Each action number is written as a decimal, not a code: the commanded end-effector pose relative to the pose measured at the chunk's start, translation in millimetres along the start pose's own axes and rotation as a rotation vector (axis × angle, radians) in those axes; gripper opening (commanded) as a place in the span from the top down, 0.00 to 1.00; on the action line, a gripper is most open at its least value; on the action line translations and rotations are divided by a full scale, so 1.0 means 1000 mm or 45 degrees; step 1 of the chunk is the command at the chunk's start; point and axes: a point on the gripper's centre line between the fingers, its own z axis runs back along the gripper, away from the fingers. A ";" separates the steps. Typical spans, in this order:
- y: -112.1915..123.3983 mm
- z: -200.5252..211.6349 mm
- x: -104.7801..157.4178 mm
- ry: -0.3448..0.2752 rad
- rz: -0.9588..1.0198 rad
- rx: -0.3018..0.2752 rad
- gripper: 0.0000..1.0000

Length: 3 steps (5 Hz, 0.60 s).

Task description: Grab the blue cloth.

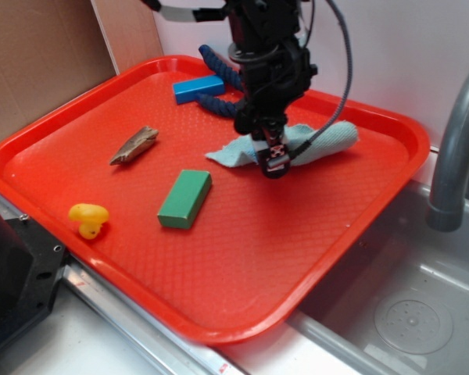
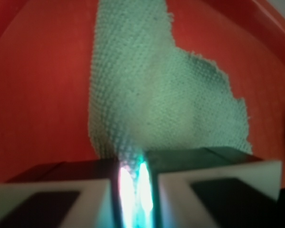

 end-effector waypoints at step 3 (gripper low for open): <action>0.001 0.211 -0.085 -0.082 1.000 0.026 1.00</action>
